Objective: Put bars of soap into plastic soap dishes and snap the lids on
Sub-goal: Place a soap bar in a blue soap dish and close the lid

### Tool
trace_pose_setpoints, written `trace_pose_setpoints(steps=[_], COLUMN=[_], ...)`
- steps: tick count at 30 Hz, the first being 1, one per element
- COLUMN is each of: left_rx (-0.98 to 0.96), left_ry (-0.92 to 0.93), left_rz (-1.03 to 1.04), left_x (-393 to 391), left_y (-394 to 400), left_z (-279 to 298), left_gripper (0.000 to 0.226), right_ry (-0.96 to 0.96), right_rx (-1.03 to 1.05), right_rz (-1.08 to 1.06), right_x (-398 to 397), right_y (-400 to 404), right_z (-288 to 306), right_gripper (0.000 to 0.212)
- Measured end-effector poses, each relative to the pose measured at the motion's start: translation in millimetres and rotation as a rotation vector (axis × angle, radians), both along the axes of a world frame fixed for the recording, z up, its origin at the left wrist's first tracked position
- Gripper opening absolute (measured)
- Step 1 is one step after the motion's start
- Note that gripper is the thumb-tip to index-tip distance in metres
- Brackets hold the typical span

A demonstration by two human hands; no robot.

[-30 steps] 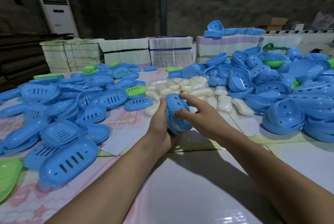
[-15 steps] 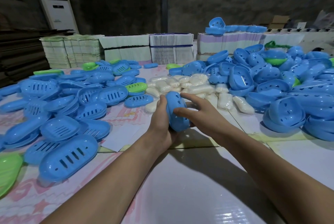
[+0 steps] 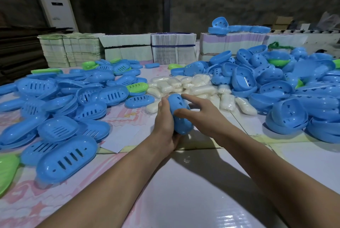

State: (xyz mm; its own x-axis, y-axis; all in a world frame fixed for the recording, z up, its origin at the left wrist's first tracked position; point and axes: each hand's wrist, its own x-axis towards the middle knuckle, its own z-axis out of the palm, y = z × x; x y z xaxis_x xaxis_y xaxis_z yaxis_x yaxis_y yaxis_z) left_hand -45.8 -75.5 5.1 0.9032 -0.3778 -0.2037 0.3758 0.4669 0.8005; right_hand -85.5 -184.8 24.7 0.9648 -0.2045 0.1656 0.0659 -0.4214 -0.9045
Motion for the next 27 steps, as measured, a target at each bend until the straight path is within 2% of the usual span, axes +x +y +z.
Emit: trace_pose_setpoints(steps=[4, 10, 16, 19, 24, 27], left_rx=[-0.016, -0.073, -0.011, 0.024, 0.021, 0.008], left_ry=[0.013, 0.041, 0.052, 0.064, 0.044, 0.064], left_rz=[-0.022, -0.057, -0.053, -0.042, -0.03, -0.035], left_x=[2, 0, -2, -1, -3, -2], left_y=[-1, 1, -2, -1, -1, 1], left_z=[-2, -1, -1, 2, 2, 2], left_gripper=[0.055, 0.052, 0.053, 0.05, 0.05, 0.05], right_ry=[0.006, 0.026, 0.095, 0.104, 0.101, 0.097], right_rx=[0.054, 0.052, 0.135, 0.138, 0.175, 0.146], right_rz=[0.017, -0.01, -0.015, -0.006, 0.021, -0.005], right_x=[-1, -2, -5, -7, -11, -8], right_y=[-2, -2, -5, -4, -5, -6], right_z=[-1, 4, 7, 10, 13, 10], right_gripper=[0.081, 0.059, 0.039, 0.04, 0.016, 0.039])
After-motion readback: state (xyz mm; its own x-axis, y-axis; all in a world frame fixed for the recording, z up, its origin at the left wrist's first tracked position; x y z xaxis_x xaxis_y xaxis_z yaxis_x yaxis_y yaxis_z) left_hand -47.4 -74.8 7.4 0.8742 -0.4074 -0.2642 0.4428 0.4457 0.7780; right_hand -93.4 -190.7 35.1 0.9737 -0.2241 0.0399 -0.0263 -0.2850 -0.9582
